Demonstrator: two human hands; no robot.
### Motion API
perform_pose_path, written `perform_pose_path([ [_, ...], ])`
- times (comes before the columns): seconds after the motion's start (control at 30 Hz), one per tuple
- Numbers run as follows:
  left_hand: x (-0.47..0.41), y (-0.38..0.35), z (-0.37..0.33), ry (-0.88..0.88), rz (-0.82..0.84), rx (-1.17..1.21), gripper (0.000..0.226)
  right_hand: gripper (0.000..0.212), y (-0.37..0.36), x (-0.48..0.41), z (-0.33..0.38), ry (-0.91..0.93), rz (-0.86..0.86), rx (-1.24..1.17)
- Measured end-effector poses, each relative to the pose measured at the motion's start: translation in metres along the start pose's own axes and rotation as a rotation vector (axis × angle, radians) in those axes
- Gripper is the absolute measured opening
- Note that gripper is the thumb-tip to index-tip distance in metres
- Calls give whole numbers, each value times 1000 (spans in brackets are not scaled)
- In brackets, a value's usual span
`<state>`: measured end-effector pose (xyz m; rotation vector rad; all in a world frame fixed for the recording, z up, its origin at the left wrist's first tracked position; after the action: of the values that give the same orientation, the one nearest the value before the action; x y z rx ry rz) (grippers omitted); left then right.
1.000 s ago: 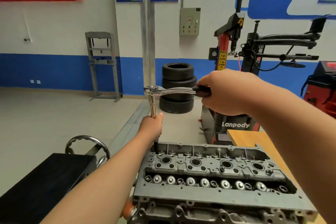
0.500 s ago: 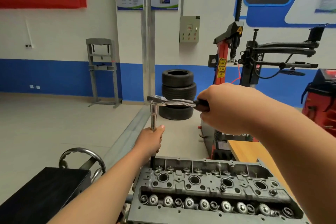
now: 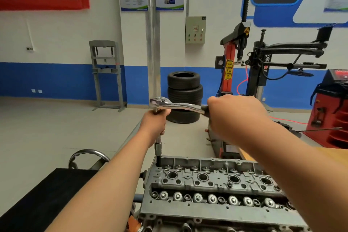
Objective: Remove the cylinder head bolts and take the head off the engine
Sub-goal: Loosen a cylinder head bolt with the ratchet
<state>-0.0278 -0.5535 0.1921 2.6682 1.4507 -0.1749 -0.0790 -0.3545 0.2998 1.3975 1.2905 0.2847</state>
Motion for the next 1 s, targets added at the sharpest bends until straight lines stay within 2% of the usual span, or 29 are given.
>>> perform_pose_path([
  [0.17,8,0,-2,-46,8,-3,31,3,-60,-49,-38,-141,5,-51],
  [0.33,6,-9,0,-50,25,-47,38,4,-84,-76,-36,-184,149,-113],
  [0.43,0,-4,-4,-80,-128,-92,36,4,-68,-69,-12,-97,159,-64],
  [0.53,3,2,-8,-128,-366,-191,35,17,-34,-53,40,29,139,-31],
  [0.57,3,2,-6,-129,-399,-153,34,20,-24,-50,57,66,144,-19],
  [0.67,2,6,-2,-138,-385,89,29,17,-11,-57,89,126,206,-3],
  [0.73,-1,12,-3,-162,-371,30,25,18,-13,-69,93,148,199,20],
  [0.83,-6,18,4,-154,-329,-136,34,8,-24,-94,96,200,41,-9],
  [0.93,-4,22,8,-118,-201,-3,28,12,-38,-116,103,262,-65,-132],
  [1.0,-1,19,10,-100,-59,70,25,17,-44,-124,106,284,-24,-299],
])
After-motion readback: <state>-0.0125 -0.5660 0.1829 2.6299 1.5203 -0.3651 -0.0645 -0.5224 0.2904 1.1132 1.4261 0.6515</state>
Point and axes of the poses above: each hand's wrist, its own x-axis away from the middle knuckle, its own y-axis out of the back of the hand, z = x × y, the point moved 8 cm from there along -x, towards the middle knuckle, and after that the axes turned 2 degrees about x, right-handed, at the moved point
